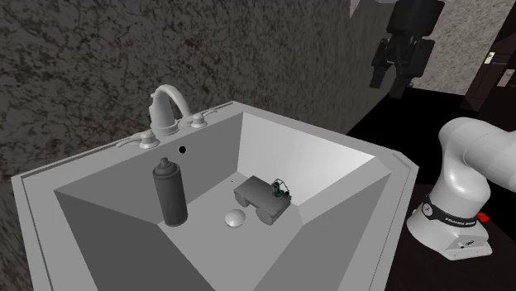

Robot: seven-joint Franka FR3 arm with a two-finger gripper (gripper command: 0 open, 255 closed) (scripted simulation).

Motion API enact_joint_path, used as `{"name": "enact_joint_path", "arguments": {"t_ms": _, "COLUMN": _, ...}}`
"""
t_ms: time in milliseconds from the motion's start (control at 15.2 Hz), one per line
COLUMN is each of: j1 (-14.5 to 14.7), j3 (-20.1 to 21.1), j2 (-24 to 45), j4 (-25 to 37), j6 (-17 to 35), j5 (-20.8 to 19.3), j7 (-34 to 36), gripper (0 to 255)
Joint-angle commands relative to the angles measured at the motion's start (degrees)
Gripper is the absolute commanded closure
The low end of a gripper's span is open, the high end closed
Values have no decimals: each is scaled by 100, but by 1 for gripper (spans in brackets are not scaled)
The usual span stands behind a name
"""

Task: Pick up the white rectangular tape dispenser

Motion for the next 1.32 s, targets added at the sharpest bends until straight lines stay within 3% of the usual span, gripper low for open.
{"name": "enact_joint_path", "arguments": {"t_ms": 0, "j1": 0, "j3": 0, "j2": 0, "j4": 0, "j6": 0, "j5": 0, "j7": 0, "gripper": 0}}
{"name": "enact_joint_path", "arguments": {"t_ms": 660, "j1": 56, "j3": -32, "j2": 1487, "j4": -386, "j6": 1771, "j5": 78, "j7": -216, "gripper": 0}}
{"name": "enact_joint_path", "arguments": {"t_ms": 1254, "j1": 123, "j3": -55, "j2": 3250, "j4": -60, "j6": 3113, "j5": 201, "j7": -433, "gripper": 0}}
